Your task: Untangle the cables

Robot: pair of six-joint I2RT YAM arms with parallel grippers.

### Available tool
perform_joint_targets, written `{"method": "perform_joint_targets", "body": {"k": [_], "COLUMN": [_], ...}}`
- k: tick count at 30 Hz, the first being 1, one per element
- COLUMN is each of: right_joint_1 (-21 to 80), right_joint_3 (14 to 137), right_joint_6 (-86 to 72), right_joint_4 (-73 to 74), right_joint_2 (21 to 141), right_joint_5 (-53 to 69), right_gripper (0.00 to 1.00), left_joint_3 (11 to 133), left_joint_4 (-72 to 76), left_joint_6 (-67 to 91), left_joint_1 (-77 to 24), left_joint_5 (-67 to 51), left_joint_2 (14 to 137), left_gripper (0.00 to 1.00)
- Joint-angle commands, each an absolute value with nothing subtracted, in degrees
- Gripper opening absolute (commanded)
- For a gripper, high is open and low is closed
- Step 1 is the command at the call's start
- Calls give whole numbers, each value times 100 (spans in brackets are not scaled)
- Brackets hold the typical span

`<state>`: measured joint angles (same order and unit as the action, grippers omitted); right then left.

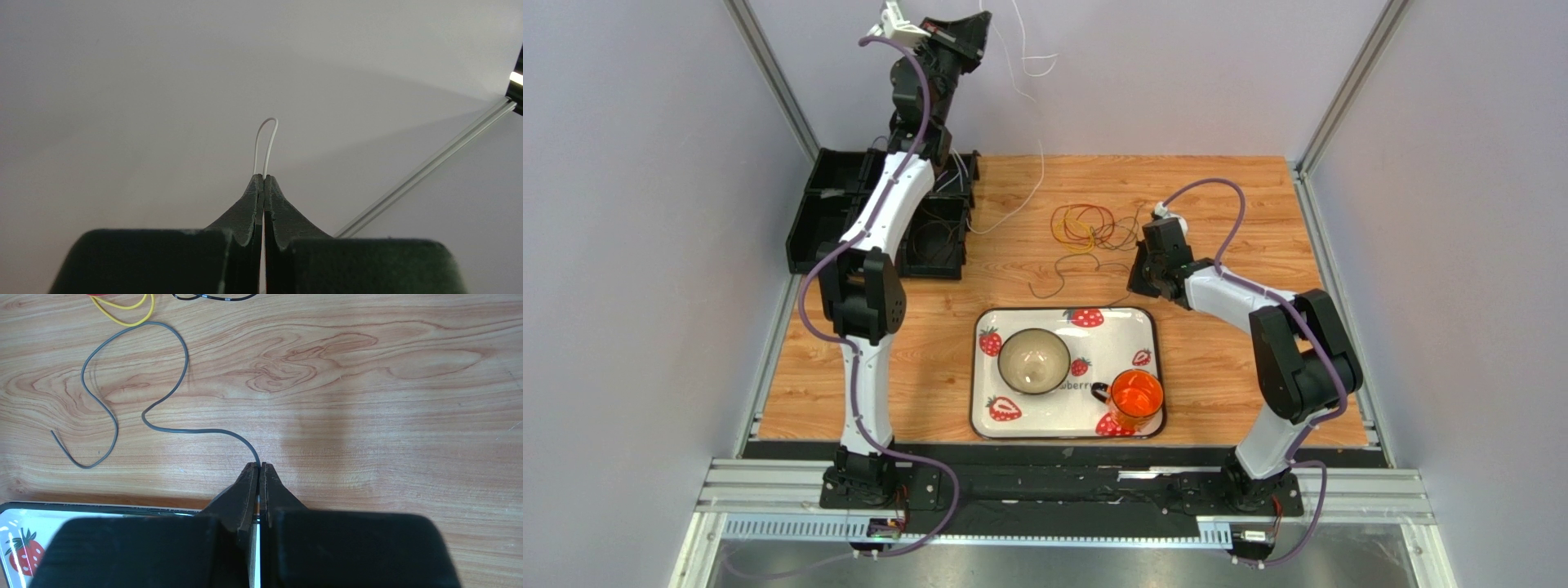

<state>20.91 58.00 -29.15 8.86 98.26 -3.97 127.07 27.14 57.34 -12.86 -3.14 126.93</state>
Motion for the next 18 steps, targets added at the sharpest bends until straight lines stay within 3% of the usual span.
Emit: {"method": "perform_joint_targets", "body": {"k": [1, 9, 18], "right_joint_1": [2074, 2066, 2074], "right_joint_3": [5783, 5792, 5801], "right_joint_6": [-2979, -2979, -2997], "right_joint_4": [606, 633, 633], "right_joint_2": [9756, 9738, 9756], "right_joint_5": [-404, -404, -396], "right_gripper": [0, 0, 0], "left_joint_3": [13444, 14028, 12535], "left_joint_4": [2876, 2329, 2092], "left_joint_6": [5793, 4643, 3333], "left_joint_1": [-1415, -1468, -923], "left_joint_5": [-667, -212, 605], "left_joint_2": [12823, 12719, 11761], "left_gripper": [0, 0, 0]}}
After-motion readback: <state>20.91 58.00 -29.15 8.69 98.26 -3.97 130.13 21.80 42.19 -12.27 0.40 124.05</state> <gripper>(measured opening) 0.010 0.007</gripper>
